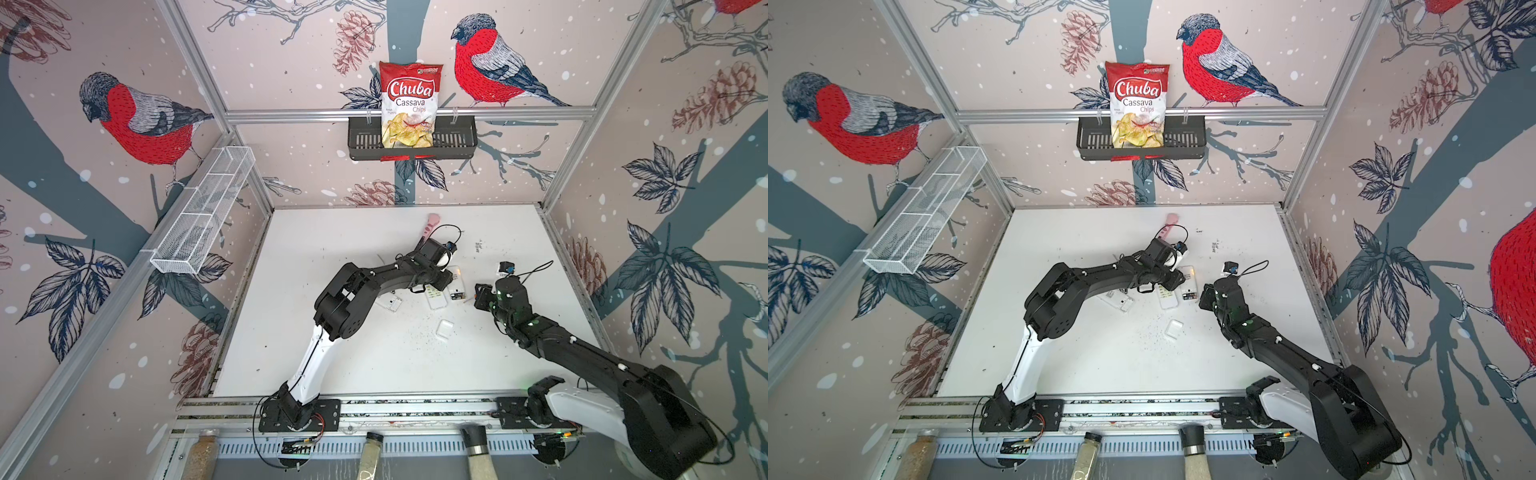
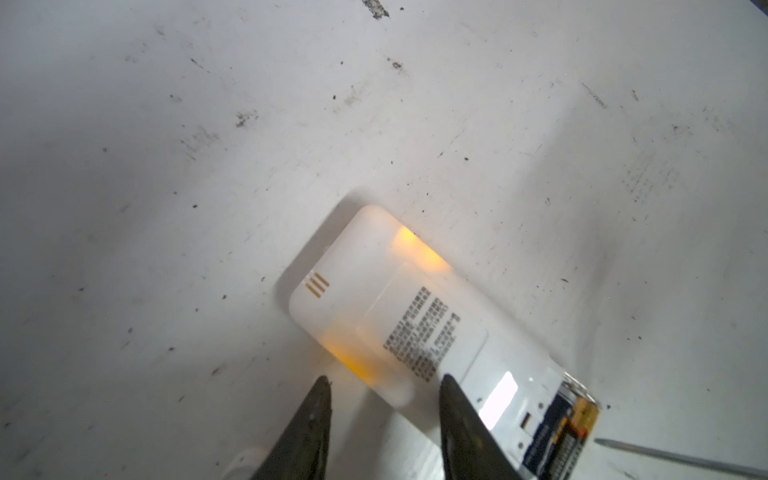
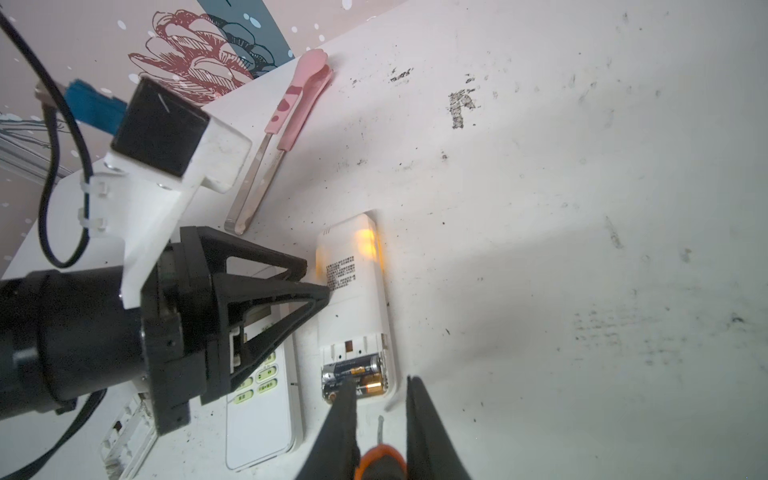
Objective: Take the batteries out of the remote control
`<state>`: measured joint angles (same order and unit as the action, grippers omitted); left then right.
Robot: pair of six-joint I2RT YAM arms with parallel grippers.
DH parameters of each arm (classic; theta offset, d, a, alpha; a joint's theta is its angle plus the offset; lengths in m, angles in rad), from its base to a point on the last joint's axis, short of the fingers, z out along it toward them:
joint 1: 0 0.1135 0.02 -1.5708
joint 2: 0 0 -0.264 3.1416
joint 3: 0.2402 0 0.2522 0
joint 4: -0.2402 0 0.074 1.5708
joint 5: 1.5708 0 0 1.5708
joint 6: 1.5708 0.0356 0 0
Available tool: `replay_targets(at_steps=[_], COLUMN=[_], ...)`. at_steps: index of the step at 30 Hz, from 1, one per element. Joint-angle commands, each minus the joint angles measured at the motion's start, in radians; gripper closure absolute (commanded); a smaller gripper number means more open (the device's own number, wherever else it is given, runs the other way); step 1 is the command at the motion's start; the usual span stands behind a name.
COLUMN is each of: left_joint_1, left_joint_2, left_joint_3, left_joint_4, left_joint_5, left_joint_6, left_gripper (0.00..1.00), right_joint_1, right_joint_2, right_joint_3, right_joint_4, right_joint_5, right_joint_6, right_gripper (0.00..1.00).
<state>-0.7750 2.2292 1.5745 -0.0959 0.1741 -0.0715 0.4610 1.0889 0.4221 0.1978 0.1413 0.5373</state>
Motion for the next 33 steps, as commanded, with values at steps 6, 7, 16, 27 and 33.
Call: replay_targets(at_steps=[6,7,16,27,33], left_joint_1=[0.119,0.144,0.22,0.235,0.234], left_joint_2=[-0.301,-0.339,-0.385,-0.339,-0.294], left_joint_3=[-0.369,-0.43,-0.458,-0.336,-0.302], left_joint_4=[0.406,0.499,0.556,0.506,0.519], left_joint_5=[0.187,0.255,0.58,0.775,0.851], left_joint_6=[-0.1,-0.11,-0.082,-0.019,-0.027], left_gripper=[0.11,0.1,0.17,0.28,0.3], right_joint_1=[-0.274,-0.287,-0.3,-0.242,-0.231], right_joint_2=[0.003,0.026,0.145,0.288,0.327], right_joint_3=[0.176,0.213,0.369,0.547,0.586], right_joint_4=[-0.116,-0.159,-0.198,-0.257,-0.245], right_joint_5=[-0.501,-0.556,-0.832,-0.918,-0.964], right_joint_6=[-0.018,-0.043,-0.086,-0.137,-0.132], right_gripper=[1.0,1.0,1.0,1.0,1.0])
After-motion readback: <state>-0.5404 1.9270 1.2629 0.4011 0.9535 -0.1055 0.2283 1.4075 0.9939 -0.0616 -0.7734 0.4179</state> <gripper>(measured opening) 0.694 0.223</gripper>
